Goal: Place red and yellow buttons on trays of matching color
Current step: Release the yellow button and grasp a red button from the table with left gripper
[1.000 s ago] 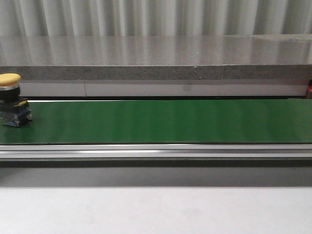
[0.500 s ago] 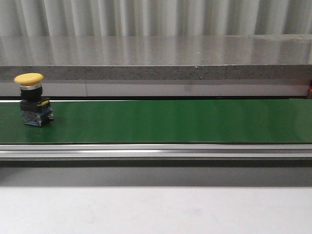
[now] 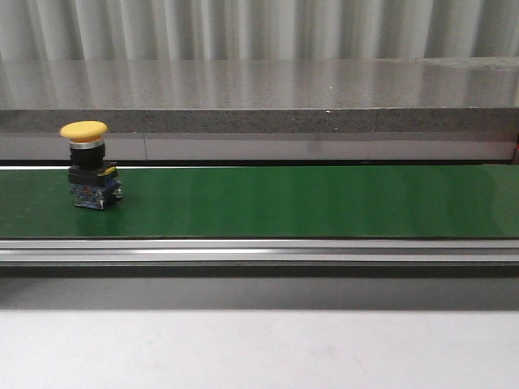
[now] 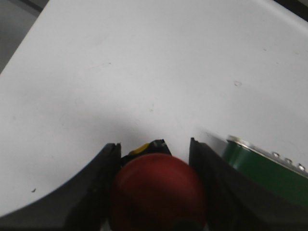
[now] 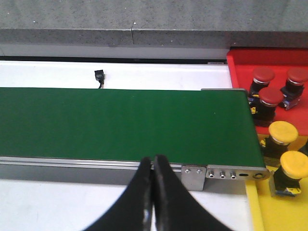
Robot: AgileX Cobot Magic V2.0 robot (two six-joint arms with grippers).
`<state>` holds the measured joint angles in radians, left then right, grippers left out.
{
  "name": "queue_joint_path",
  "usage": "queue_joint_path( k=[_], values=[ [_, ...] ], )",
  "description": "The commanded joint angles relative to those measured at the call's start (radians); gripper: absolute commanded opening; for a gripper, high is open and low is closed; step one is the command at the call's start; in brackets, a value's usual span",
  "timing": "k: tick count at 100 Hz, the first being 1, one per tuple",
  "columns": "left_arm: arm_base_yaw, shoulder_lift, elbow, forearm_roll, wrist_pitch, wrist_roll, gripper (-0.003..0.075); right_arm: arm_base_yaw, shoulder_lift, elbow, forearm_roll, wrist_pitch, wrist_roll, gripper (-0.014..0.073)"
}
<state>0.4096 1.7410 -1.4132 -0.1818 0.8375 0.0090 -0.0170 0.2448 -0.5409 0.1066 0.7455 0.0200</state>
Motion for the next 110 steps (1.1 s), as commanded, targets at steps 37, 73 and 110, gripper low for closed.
queue_joint_path(
  k=[37,73,110],
  values=[
    [-0.185,-0.249,0.228,-0.013,-0.129,0.034,0.019,0.003,0.009,-0.021,0.006,-0.071,-0.009,-0.0067],
    [-0.269,-0.22,0.312,0.005,-0.219,0.034,0.019,0.003,0.009,-0.021,0.006,-0.071,-0.009,-0.0067],
    [-0.269,-0.205,0.312,-0.014,-0.221,0.036,0.0602,0.003,0.009,-0.021,0.006,-0.071,-0.009,-0.0067]
  ],
)
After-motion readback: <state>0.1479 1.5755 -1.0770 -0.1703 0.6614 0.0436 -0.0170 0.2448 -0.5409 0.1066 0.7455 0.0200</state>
